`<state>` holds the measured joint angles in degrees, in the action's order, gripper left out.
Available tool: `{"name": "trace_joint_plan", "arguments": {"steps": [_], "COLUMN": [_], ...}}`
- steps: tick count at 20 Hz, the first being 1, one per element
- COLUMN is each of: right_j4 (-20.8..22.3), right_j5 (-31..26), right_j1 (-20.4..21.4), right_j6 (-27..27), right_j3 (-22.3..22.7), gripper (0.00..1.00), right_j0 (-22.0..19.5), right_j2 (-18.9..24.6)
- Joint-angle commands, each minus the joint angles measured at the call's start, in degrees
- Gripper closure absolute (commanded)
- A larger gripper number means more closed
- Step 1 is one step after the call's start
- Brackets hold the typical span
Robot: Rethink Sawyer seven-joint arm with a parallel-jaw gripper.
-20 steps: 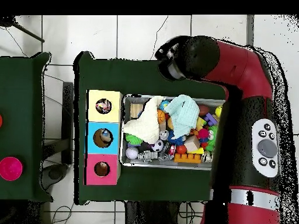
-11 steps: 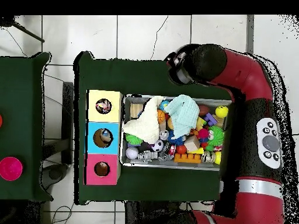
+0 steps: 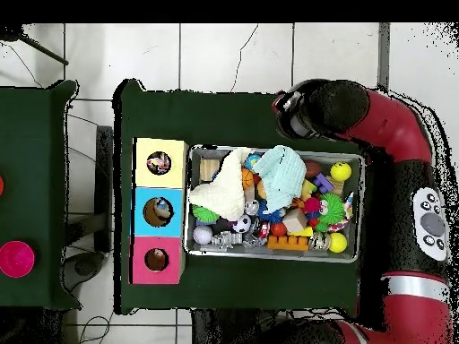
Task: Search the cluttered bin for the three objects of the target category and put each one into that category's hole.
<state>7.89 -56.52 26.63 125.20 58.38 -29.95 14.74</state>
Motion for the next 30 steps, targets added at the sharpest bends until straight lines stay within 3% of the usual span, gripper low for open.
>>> {"name": "trace_joint_plan", "arguments": {"steps": [1,5,19,30], "right_j4": [2.5,2.7,5.8,6.9], "right_j5": [-3.5,-5.3,-2.8,-1.4], "right_j1": [7.6,10.4,8.4,9.2], "right_j6": [-19.9,-21.3,-22.8,-21.3], "right_j3": [12.1,13.8,14.5,16.6], "gripper": [1.0,1.0,1.0,1.0], "right_j0": [-4.2,-6.2,-10.2,-10.6], "right_j2": [4.2,4.3,6.1,7.2]}}
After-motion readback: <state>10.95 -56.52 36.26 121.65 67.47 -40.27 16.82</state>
